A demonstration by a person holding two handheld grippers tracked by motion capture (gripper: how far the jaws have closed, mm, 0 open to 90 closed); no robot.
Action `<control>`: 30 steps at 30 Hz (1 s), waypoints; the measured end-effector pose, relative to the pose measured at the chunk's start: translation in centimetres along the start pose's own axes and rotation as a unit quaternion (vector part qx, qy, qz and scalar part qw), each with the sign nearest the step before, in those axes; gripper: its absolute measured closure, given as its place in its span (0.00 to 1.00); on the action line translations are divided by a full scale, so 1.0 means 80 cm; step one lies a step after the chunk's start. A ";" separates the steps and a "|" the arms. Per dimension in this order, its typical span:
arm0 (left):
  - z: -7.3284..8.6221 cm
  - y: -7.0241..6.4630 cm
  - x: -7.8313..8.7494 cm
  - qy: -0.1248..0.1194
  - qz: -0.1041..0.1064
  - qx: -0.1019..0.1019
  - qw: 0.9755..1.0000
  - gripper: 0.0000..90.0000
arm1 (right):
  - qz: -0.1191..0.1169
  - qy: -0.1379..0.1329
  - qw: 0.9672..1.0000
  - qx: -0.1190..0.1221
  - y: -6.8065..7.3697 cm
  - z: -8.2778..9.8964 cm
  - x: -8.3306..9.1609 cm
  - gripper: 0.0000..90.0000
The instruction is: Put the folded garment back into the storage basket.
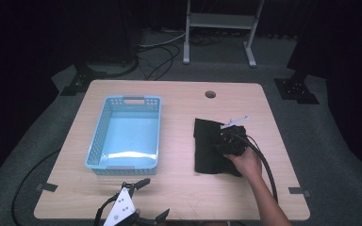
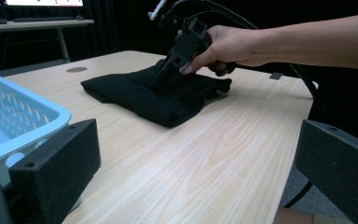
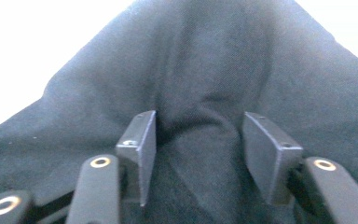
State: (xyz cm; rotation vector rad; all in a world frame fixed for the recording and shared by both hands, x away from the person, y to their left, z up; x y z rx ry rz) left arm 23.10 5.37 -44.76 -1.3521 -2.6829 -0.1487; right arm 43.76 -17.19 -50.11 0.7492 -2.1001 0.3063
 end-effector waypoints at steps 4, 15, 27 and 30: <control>0.000 0.000 0.000 0.000 0.000 -0.001 1.000 0.00 | -0.009 -0.006 1.000 -0.002 0.000 -0.001 0.000 0.62; 0.002 0.000 -0.001 0.003 0.001 -0.001 1.000 0.00 | -0.036 -0.018 0.999 -0.032 0.000 -0.001 0.001 0.78; 0.003 0.003 0.001 0.003 -0.002 0.000 1.000 0.00 | -0.074 -0.045 0.992 -0.092 -0.002 -0.004 0.006 0.83; 0.003 0.004 0.002 0.002 -0.003 0.002 1.000 0.00 | -0.089 -0.056 0.989 -0.107 0.000 -0.007 0.010 0.83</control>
Point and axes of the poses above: each handheld gripper's, and its own axes: x roughly backward along the jaws, z roughly out of its underside, y roughly to its left, the point moved 10 cm from there along -x, roughly forward along the jaws, and after that the axes turned 1 degree about -z, right-handed, at the moved point
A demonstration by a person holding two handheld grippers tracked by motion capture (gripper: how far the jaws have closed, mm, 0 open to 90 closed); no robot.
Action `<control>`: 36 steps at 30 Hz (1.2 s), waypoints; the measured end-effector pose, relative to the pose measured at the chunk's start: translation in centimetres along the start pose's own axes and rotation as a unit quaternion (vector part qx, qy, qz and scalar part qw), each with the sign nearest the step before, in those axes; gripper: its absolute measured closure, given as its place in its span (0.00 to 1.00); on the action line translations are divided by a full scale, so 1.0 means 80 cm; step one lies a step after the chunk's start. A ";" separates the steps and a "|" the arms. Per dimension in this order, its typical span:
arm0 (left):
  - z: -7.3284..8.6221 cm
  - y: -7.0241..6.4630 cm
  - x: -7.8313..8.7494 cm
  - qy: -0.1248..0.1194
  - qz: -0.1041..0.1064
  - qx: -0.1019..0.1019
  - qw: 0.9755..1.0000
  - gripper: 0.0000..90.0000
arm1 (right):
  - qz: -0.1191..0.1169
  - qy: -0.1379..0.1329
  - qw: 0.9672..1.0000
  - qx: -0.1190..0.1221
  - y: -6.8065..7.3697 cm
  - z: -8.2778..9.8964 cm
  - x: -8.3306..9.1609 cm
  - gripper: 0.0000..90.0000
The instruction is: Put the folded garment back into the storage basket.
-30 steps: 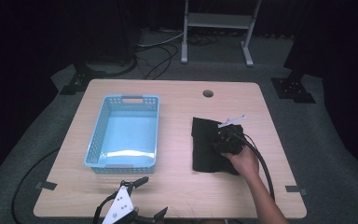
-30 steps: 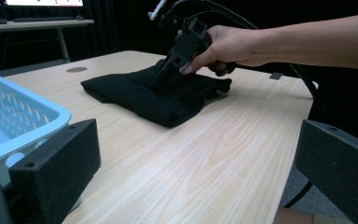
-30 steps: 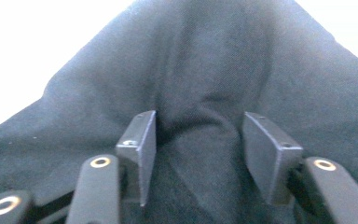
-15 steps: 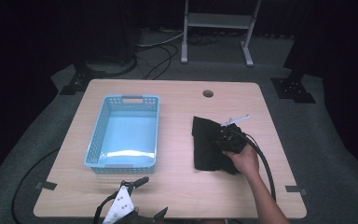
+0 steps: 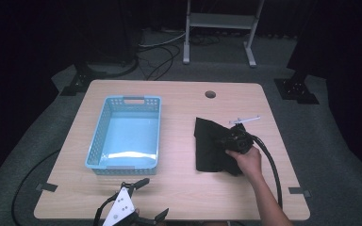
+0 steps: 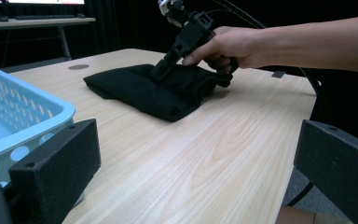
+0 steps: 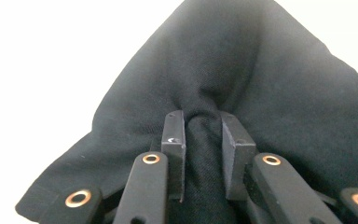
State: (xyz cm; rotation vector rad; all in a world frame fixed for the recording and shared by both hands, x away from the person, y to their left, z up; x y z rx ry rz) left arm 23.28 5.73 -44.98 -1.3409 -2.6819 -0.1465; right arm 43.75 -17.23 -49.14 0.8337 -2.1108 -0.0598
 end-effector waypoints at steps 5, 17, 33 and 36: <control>-0.001 0.005 0.003 -0.005 -0.004 0.005 1.000 0.00 | -0.038 -0.026 0.999 -0.029 0.011 -0.009 0.011 0.83; -0.003 0.008 0.006 -0.009 -0.006 0.009 1.000 0.00 | -0.097 -0.095 0.987 -0.088 0.021 -0.018 0.053 0.83; -0.004 0.008 0.008 -0.011 -0.007 0.011 1.000 0.00 | -0.128 -0.144 0.973 -0.123 0.030 -0.031 0.093 0.83; -0.004 0.009 0.007 -0.010 -0.007 0.012 1.000 0.00 | -0.129 -0.153 0.972 -0.125 0.032 -0.036 0.099 0.83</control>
Point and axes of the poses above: each handheld gripper's, and its own axes: x roughly backward along the jaws, z roughly out of its underside, y roughly to its left, the point moved 10 cm from there along -x, roughly forward along the jaws, and after that the axes turned 1 degree about -z, right-handed, at the moved point
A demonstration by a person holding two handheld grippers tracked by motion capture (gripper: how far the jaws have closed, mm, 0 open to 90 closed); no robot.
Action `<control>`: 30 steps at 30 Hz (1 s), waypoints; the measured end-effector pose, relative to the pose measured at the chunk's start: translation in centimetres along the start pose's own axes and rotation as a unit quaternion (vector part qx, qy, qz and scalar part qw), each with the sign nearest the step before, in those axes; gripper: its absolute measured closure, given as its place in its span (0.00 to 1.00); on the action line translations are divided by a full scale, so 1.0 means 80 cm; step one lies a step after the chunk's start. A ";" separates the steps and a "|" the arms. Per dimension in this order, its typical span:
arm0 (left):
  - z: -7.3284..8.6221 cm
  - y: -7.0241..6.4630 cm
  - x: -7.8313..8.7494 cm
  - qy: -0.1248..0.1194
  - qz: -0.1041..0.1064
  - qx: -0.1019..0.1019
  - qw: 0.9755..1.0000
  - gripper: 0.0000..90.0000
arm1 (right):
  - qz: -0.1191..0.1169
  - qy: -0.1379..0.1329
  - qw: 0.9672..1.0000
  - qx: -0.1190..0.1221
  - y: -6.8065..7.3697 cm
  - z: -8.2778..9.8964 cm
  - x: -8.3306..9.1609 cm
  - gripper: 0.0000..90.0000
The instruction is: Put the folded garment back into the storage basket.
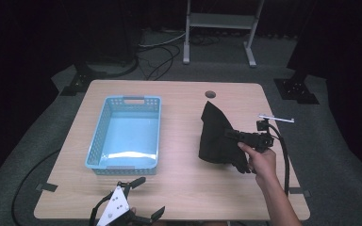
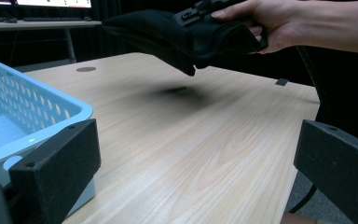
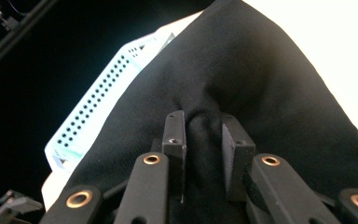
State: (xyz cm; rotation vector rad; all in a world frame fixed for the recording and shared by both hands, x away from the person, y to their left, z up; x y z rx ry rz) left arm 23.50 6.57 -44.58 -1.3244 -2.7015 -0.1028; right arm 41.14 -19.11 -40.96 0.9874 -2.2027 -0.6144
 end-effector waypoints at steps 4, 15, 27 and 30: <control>0.000 0.002 0.001 0.000 -0.001 0.000 1.000 0.00 | -0.002 -0.004 1.000 0.004 0.008 -0.006 0.004 0.83; -0.001 0.003 0.002 -0.002 -0.002 0.003 1.000 0.00 | -0.012 -0.022 1.000 0.006 0.029 -0.023 0.011 0.83; -0.001 0.003 0.002 -0.003 -0.002 0.004 1.000 0.00 | -0.023 -0.032 0.999 0.015 0.053 -0.036 0.010 0.83; -0.001 0.004 0.002 -0.003 -0.003 0.004 1.000 0.00 | -0.025 -0.030 0.999 0.019 0.059 -0.038 0.007 0.83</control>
Point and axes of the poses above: each handheld gripper's, and its own axes: x roughly backward along the jaws, z roughly out of its underside, y roughly to its left, the point moved 10 cm from there along -x, roughly forward along the jaws, and after that the axes turned 1 degree about -z, right-handed, at the moved point
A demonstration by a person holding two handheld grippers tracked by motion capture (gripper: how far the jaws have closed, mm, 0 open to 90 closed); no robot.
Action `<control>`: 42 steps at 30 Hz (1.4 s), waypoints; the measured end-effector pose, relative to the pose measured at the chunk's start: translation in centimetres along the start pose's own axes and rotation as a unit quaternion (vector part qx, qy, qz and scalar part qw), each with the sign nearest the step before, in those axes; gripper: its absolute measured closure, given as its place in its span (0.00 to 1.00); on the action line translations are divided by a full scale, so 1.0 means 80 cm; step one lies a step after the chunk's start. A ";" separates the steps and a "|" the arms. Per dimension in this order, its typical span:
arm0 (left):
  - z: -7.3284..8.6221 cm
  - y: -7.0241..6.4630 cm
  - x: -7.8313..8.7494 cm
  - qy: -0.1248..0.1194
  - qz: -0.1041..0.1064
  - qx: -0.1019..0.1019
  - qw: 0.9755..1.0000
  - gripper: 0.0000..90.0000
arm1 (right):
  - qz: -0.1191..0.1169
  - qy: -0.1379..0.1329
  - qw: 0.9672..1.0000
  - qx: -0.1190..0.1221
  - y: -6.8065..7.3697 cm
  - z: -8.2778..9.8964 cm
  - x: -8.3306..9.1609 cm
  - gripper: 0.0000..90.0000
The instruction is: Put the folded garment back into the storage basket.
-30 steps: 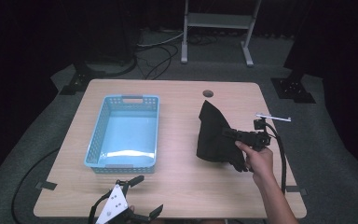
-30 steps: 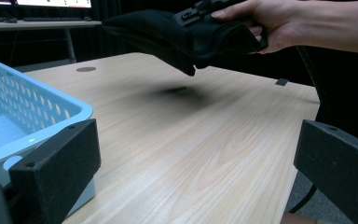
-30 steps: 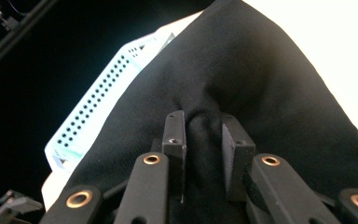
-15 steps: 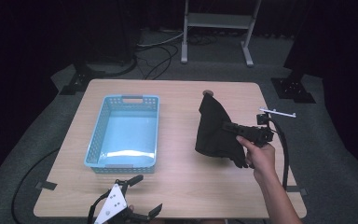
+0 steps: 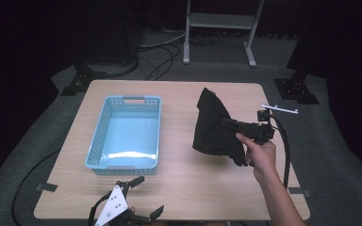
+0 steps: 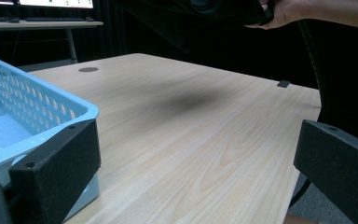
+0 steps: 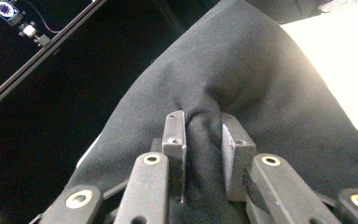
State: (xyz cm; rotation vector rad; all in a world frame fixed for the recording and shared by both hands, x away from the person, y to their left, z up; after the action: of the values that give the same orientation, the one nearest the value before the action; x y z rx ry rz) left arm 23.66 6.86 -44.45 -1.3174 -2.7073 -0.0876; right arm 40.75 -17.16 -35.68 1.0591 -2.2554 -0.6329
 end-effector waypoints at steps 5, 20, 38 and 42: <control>0.000 0.001 0.001 -0.001 0.000 0.000 1.000 0.00 | -0.002 0.001 1.000 0.001 0.004 -0.003 -0.007 0.83; -0.001 0.002 0.001 -0.002 -0.001 0.002 1.000 0.00 | -0.008 0.005 1.000 0.009 0.023 -0.014 -0.027 0.83; -0.002 0.003 0.003 -0.005 -0.002 0.003 1.000 0.00 | -0.022 0.019 0.999 0.025 0.051 -0.019 -0.055 0.83; -0.002 0.003 0.003 -0.004 -0.001 0.003 1.000 0.00 | -0.024 0.021 0.999 0.027 0.055 -0.020 -0.060 0.83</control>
State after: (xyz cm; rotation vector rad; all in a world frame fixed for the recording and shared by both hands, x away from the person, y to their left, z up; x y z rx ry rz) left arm 23.76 7.18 -44.26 -1.3156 -2.7143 -0.0757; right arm 41.99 -11.07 -33.20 1.1467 -2.2286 -0.5667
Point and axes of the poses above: each handheld gripper's, and its own axes: x roughly backward along the jaws, z roughly out of its underside, y roughly to its left, the point moved 10 cm from there along -x, roughly forward along the jaws, and after that the axes turned 1 degree about -z, right-handed, at the moved point
